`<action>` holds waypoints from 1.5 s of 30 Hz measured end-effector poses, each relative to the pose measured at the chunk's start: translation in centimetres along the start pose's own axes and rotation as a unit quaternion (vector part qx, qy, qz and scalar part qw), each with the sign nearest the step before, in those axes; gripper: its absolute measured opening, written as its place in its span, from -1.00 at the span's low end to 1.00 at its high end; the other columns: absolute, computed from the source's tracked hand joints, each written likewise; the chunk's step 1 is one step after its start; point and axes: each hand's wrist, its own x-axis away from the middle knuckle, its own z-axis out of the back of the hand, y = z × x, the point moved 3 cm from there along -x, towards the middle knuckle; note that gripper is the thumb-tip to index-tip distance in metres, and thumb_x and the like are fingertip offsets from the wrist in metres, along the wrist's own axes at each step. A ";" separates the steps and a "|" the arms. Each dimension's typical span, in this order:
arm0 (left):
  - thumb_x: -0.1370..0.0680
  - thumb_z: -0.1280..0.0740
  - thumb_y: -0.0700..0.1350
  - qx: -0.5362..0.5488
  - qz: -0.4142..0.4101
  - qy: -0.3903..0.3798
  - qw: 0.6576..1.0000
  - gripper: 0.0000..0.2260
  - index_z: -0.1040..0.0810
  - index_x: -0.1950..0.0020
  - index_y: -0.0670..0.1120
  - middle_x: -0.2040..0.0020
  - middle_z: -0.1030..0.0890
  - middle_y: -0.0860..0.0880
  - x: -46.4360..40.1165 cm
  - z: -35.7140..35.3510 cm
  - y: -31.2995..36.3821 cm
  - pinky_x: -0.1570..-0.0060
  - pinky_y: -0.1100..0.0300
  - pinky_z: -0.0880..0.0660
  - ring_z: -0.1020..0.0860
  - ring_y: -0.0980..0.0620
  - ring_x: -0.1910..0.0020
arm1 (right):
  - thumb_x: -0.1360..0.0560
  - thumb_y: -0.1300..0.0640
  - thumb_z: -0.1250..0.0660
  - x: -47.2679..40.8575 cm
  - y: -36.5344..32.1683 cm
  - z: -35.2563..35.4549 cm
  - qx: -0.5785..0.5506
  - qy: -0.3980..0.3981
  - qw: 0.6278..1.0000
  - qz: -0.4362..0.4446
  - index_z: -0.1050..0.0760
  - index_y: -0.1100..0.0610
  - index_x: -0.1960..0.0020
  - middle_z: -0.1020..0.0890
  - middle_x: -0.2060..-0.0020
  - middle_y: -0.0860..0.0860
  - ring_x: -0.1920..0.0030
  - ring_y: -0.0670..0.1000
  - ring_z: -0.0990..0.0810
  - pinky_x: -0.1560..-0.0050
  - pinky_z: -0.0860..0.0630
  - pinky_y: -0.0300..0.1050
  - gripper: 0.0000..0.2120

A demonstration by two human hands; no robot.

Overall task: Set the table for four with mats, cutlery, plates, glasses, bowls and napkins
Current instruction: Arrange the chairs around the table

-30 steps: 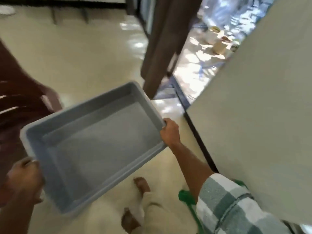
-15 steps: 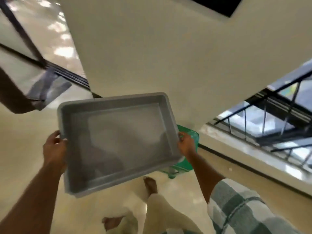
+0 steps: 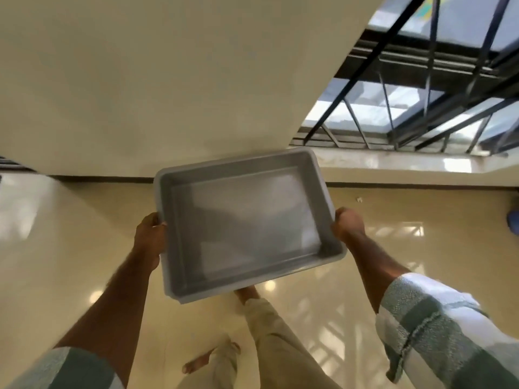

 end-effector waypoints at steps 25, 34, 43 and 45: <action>-0.54 -0.23 -0.35 -0.111 -0.032 -0.073 0.991 -0.59 -0.50 -0.34 -0.03 -0.18 -0.59 -0.11 -4.4 -7.8 0.6 -0.08 -0.11 -0.57 -0.59 -0.22 -0.13 | -0.53 0.19 -0.40 -5.4 3.3 -6.6 -0.042 -0.133 0.987 -0.085 -0.36 0.27 -0.37 -0.53 -0.28 0.24 -0.25 0.26 -0.53 -0.22 -0.52 0.06 -0.53; -0.60 -0.26 -0.18 -0.258 -0.088 -0.041 0.961 -0.48 -0.26 -0.56 -0.02 -0.41 -0.47 -0.21 -0.6 -8.2 0.9 -0.25 -0.13 -0.51 -0.52 -0.33 -0.26 | -0.50 0.12 -0.41 -2.4 -0.9 -7.1 0.091 -0.061 0.992 0.060 -0.03 0.19 -0.61 -0.15 -0.59 0.15 -0.55 0.19 -0.19 -0.51 -0.25 0.17 -0.18; -0.62 -0.33 -0.14 -0.234 -0.188 0.037 0.953 -0.54 -0.38 -0.52 -0.10 -0.48 -0.45 -0.12 8.1 2.2 1.9 -0.41 -0.06 -0.39 -0.47 -0.17 -0.41 | -0.54 0.12 -0.38 9.5 -18.8 -6.0 0.095 -0.032 0.927 0.361 -0.13 0.13 -0.59 -0.20 -0.58 0.12 -0.58 0.13 -0.17 -0.54 -0.19 0.13 -0.29; -0.62 -0.32 -0.08 -0.211 -0.175 0.075 0.959 -0.57 -0.40 -0.50 -0.03 -0.39 -0.55 -0.10 10.6 6.0 1.8 -0.33 -0.05 -0.47 -0.56 -0.15 -0.30 | -0.53 0.09 -0.40 13.7 -23.3 -6.3 0.107 -0.022 0.895 0.433 -0.19 0.15 -0.54 -0.33 -0.51 0.13 -0.51 0.12 -0.31 -0.49 -0.31 0.10 -0.33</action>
